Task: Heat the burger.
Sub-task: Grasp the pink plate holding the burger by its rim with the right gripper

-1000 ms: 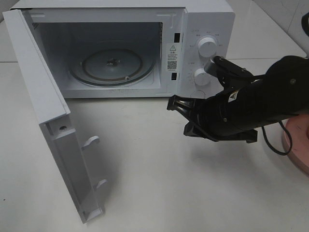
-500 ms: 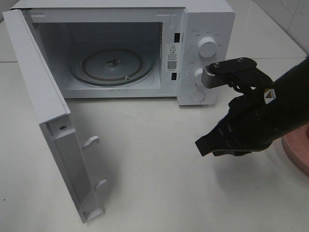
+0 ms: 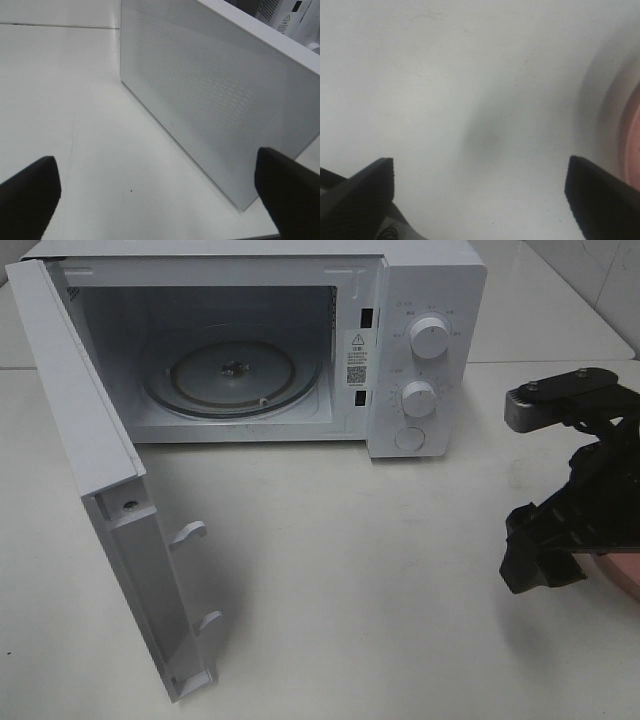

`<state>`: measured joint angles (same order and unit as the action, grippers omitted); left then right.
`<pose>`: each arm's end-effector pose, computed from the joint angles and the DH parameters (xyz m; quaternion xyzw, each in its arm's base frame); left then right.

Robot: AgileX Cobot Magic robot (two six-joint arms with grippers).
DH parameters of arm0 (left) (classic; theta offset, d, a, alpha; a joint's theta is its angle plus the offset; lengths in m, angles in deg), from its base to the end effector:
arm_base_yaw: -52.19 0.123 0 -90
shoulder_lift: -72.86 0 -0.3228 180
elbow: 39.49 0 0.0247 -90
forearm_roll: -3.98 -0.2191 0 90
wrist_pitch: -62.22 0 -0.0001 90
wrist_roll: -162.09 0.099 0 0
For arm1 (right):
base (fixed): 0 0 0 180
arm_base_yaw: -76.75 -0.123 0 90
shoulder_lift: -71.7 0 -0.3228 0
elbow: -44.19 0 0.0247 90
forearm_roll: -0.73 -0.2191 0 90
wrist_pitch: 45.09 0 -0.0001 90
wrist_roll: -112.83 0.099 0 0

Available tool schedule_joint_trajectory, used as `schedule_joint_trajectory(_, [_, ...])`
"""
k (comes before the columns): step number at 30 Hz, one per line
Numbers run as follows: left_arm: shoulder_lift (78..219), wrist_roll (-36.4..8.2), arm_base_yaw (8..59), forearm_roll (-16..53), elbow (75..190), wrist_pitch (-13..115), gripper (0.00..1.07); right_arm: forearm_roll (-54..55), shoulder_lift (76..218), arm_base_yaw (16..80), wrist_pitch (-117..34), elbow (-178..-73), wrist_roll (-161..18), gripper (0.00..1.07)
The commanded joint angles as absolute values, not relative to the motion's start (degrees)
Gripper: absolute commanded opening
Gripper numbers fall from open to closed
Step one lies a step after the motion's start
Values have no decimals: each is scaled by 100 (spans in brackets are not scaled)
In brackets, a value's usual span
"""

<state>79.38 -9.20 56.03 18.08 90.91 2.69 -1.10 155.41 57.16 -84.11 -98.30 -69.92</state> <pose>-0.0633 -0.0251 0.2615 0.0393 0.8391 -0.0642 0.5387 0.1861 0.0683 0.2582 -0.1805 0.9684 0.0370 0.1680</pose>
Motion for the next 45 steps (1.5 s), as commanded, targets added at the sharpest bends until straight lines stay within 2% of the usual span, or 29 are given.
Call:
schedule_joint_trajectory(1, [7858, -920, 5632, 1831, 9080, 297, 98, 10, 15501, 5974, -8445, -9870, -7227, 100])
schedule_joint_trajectory(9, [7858, -920, 5632, 1831, 9080, 297, 98, 537, 15535, 6942, -8084, -9870, -7525, 96])
schedule_joint_trajectory(17, [7858, -920, 5632, 1831, 9080, 297, 98, 612, 15988, 7372, -7689, -9870, -7548, 95])
schedule_joint_trajectory(36, [7858, -920, 5632, 1831, 9080, 297, 98, 950, 17197, 7469, -7586, -10380, -7273, 91])
schedule_joint_trajectory(45, [7858, -920, 5632, 1831, 9080, 297, 98, 1030, 17569, 7733, -7552, -10380, -7159, 89])
